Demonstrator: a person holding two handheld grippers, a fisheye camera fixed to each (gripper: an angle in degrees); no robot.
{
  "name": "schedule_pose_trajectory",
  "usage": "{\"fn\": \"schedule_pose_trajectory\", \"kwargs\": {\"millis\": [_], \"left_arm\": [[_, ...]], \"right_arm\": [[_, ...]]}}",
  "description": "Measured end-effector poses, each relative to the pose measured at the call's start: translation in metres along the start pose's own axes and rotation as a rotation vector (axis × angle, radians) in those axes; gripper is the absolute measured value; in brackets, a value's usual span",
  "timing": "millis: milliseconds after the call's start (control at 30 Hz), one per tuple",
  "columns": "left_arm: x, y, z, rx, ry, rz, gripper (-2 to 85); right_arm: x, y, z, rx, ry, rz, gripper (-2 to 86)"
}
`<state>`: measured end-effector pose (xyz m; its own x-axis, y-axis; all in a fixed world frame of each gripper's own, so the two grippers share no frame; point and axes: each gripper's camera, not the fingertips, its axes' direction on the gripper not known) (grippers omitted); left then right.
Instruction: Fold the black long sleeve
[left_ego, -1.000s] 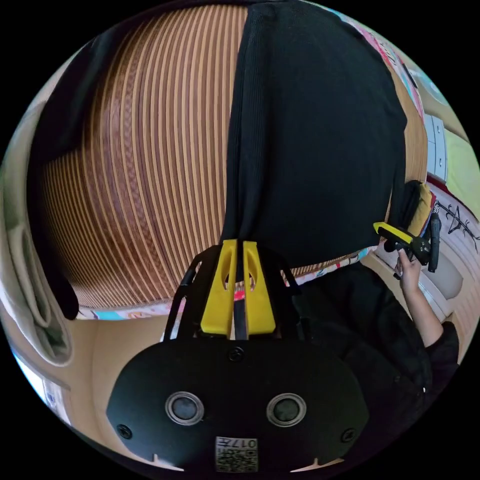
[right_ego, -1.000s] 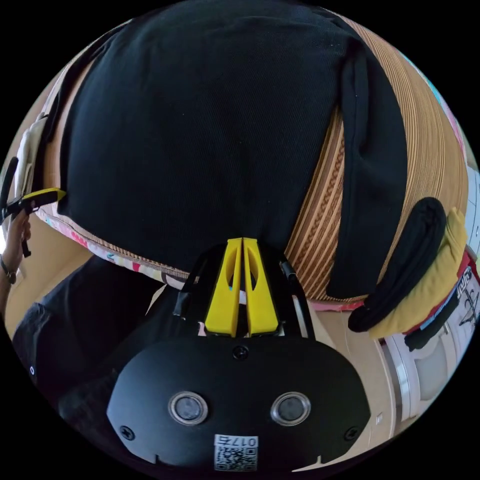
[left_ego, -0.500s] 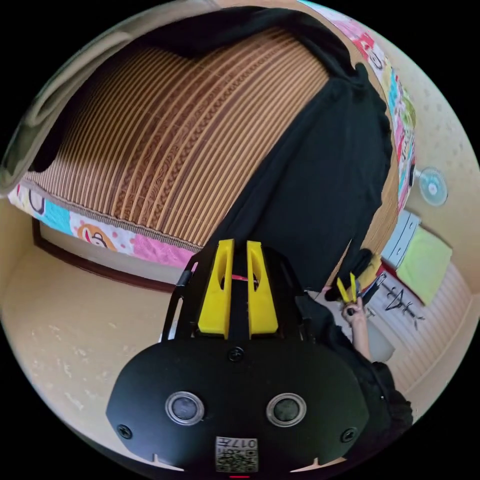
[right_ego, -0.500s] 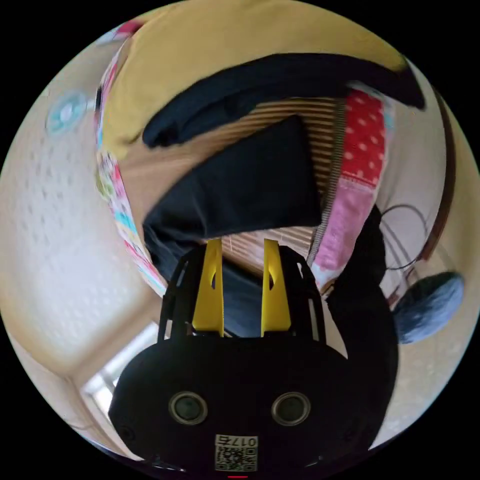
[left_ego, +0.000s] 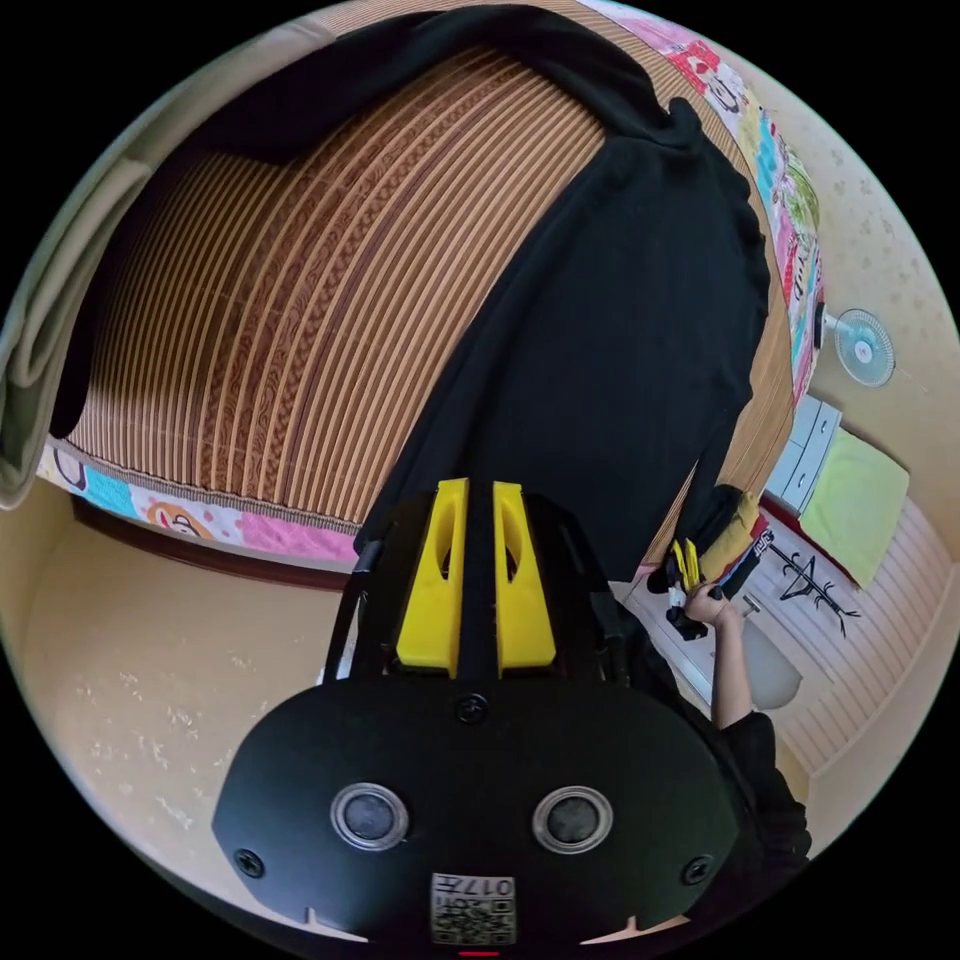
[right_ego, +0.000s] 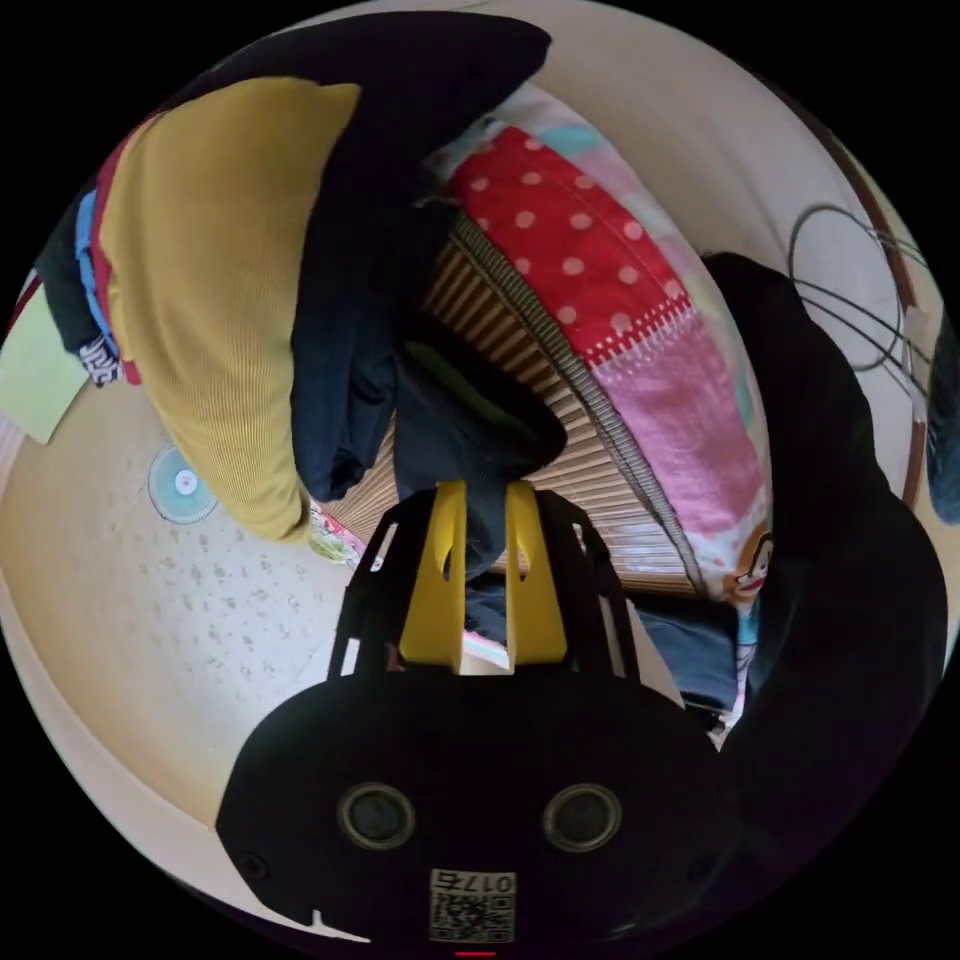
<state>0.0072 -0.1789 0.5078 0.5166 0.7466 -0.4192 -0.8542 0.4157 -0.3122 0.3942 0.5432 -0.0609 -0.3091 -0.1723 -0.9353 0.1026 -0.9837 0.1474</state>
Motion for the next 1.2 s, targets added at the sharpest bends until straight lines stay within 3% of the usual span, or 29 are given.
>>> {"fn": "schedule_pose_trajectory", "kwargs": {"millis": [67, 233, 400, 500, 567, 667, 733, 800, 867, 1067, 1200], "left_arm": [[0.000, 0.003, -0.002, 0.028, 0.028, -0.008, 5.1], [-0.022, 0.006, -0.013, 0.108, 0.069, -0.055, 5.2], [-0.030, 0.007, -0.037, 0.181, -0.009, -0.030, 5.9], [-0.018, -0.005, -0.052, 0.200, -0.070, 0.086, 6.8], [-0.004, -0.014, -0.063, 0.218, -0.156, 0.165, 7.6], [0.005, -0.024, -0.077, 0.250, -0.249, 0.214, 8.8], [0.006, -0.033, -0.083, 0.264, -0.285, 0.235, 9.7], [0.005, -0.043, -0.084, 0.267, -0.313, 0.258, 10.2], [0.005, -0.060, -0.076, 0.237, -0.359, 0.298, 10.7], [0.004, -0.092, -0.028, 0.097, -0.595, 0.397, 9.8], [-0.008, -0.091, -0.032, 0.120, -0.591, 0.400, 5.7]], "right_arm": [[-0.008, -0.001, -0.004, -0.001, -0.035, -0.053, 3.7], [-0.091, 0.094, -0.014, 0.067, -0.042, -0.551, 2.7], [-0.192, 0.303, 0.037, 0.108, 0.030, -1.379, 2.6], [-0.190, 0.415, 0.094, 0.039, -0.002, -1.695, 2.6], [-0.171, 0.462, 0.142, -0.089, -0.011, -1.784, 2.6], [-0.111, 0.506, 0.241, -0.379, 0.121, -1.854, 2.6], [-0.054, 0.506, 0.302, -0.491, 0.332, -1.877, 2.4], [0.036, 0.476, 0.368, -0.723, 0.709, -1.815, 2.0], [0.095, 0.445, 0.376, -0.878, 0.824, -1.731, 1.5], [0.186, 0.362, 0.309, -0.927, 1.092, -1.600, 0.6], [0.183, 0.324, 0.275, -0.888, 1.206, -1.561, 0.5]]}}
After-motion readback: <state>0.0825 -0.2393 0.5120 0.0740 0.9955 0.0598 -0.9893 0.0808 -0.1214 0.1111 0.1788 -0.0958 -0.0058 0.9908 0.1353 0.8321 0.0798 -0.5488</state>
